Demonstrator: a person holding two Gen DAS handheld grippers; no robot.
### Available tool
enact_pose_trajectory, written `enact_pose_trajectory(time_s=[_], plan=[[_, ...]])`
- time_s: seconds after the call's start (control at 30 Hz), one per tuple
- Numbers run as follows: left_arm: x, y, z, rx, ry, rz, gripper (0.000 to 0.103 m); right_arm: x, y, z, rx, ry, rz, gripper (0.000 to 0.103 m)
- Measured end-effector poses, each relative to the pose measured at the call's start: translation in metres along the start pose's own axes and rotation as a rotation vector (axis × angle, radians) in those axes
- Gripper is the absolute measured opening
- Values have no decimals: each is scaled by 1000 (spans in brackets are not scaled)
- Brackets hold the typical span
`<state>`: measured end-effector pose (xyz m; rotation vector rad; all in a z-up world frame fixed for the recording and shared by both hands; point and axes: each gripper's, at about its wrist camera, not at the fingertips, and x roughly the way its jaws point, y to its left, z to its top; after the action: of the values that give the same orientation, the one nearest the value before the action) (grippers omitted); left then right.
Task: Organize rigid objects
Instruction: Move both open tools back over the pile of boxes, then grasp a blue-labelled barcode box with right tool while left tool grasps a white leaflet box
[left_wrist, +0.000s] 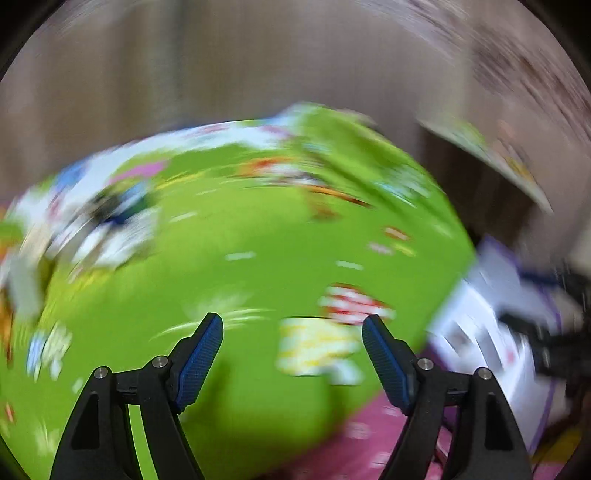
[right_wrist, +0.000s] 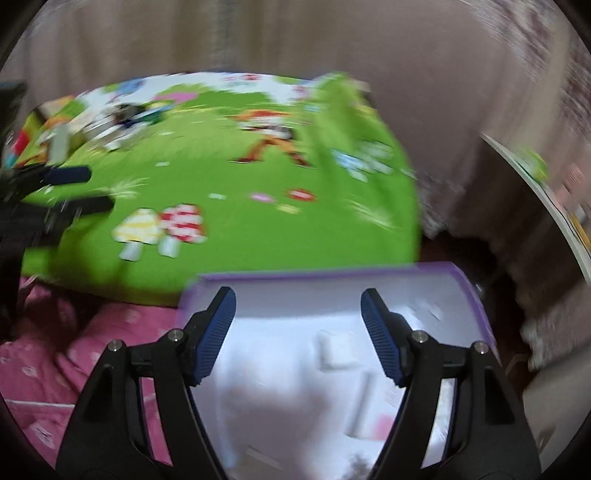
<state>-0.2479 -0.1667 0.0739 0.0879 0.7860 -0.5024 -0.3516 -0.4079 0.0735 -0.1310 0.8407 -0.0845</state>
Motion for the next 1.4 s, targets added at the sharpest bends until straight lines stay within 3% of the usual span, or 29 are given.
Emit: enact_pose_trajectory(time_s=[0.17,0.27,0.37,0.53,0.67,0.73,0.83,0.97,1.07,1.13,1.2,1.3,1.33,1.37,1.4], plan=[[-12,148,-16,-438,-96,250,83,23,74,44,-157,-18,132,79],[-18,218,-31,-530,-113,418,83,52,109,73,-189,-11,226,80],[-24,269,-40,-574,-117,532,83,96,139,106,-114,50,340,80],[-18,321,-47,-689,-78,454,87,165,186,163,17,74,344,80],[-13,317,-44,-646,-49,466,94,194,211,194,99,99,378,80],[-4,309,-36,-609,-16,475,102,206,225,204,94,104,368,80],[1,302,-34,-573,20,492,103,220,240,214,61,83,321,82],[-3,303,-35,-579,6,469,103,227,231,216,31,72,304,71],[-5,300,-29,-559,4,439,103,228,215,215,87,75,330,72],[-1,293,-14,-469,-7,448,103,229,206,215,134,78,369,72],[12,282,7,-318,1,449,103,228,197,211,186,73,401,73],[39,275,26,-148,25,521,102,224,191,203,215,45,426,74],[47,277,28,-133,44,519,91,223,190,201,211,38,429,74],[53,279,29,-130,64,496,66,221,190,199,207,34,432,74],[56,280,29,-144,94,462,51,220,187,197,208,31,435,74]])
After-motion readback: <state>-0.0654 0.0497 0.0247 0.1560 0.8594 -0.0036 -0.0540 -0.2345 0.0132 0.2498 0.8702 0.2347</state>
